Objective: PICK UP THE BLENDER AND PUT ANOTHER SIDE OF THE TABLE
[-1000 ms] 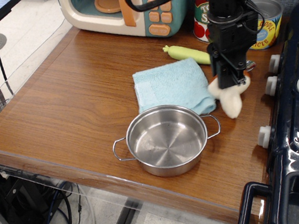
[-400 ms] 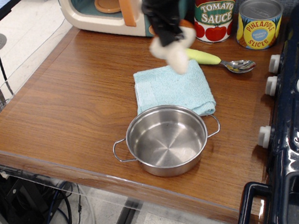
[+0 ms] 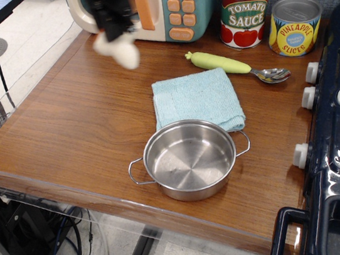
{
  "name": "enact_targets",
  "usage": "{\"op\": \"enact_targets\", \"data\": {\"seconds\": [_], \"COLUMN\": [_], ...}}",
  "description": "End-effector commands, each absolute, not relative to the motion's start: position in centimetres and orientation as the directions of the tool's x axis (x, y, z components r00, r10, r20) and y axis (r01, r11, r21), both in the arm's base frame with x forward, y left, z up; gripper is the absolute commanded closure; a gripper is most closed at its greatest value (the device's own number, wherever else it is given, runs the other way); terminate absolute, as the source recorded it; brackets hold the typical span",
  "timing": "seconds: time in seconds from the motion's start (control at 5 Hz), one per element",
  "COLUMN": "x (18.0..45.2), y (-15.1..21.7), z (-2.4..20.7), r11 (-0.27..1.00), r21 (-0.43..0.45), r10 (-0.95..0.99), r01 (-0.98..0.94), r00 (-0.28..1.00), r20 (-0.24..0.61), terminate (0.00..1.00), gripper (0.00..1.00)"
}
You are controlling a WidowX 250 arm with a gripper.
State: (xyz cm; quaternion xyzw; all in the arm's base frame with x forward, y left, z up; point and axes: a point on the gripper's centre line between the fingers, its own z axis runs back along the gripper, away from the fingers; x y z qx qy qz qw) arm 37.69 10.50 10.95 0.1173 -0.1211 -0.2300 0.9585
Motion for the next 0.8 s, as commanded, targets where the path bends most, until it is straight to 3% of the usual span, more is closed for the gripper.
{"op": "enact_targets", "data": {"seconds": [0.0, 0.4, 0.6], "x": [39.9, 41.5, 41.8], "y": [15.1, 16.1, 15.9], "z": [10.0, 7.1, 6.8], "r11": [0.9, 0.901, 0.907], "r21": [0.312, 0.322, 0.32], "r10": [-0.366, -0.346, -0.326], "r01": [0.304, 0.289, 0.274], "r00": [0.916, 0.929, 0.938], "r20": [0.163, 0.134, 0.121], "terminate": [0.0, 0.0, 0.0], "gripper": [1.0, 1.0, 0.0]}}
